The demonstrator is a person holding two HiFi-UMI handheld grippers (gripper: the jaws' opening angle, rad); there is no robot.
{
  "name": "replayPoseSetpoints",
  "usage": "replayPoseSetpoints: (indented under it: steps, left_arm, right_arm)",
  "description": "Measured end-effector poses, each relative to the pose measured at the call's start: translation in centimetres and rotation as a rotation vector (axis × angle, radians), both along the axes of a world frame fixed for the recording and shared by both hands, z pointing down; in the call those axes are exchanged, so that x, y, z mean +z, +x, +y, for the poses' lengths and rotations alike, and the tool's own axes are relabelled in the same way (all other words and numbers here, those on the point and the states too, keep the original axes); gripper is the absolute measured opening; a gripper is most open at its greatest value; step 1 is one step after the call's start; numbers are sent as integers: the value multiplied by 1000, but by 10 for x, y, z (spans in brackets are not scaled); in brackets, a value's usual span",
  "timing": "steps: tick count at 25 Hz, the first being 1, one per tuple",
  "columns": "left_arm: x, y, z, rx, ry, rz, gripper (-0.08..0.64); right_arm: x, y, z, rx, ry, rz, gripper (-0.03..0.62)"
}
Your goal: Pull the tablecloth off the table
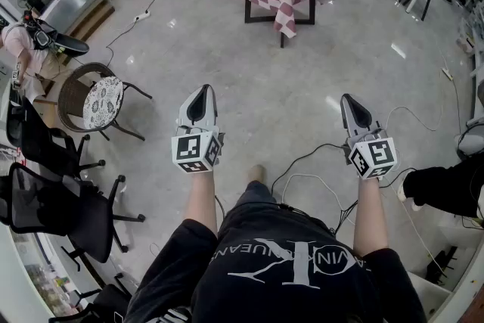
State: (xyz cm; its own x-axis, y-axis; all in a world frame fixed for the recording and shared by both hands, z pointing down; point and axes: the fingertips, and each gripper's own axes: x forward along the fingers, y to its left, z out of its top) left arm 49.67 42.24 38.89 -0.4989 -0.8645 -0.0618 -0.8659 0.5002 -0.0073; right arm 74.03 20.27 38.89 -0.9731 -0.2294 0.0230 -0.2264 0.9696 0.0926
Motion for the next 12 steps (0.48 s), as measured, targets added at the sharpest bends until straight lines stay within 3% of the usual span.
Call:
replayPoseSetpoints:
  steps: [6, 12]
  left_arm:
    - [0, -94, -21, 20, -26, -10, 11]
    - [8, -167, -52, 59, -36, 5, 11]
  right_arm:
    - [7, -98, -19, 11, -15, 12, 12]
    - [11, -160, -43, 53, -25, 20, 12]
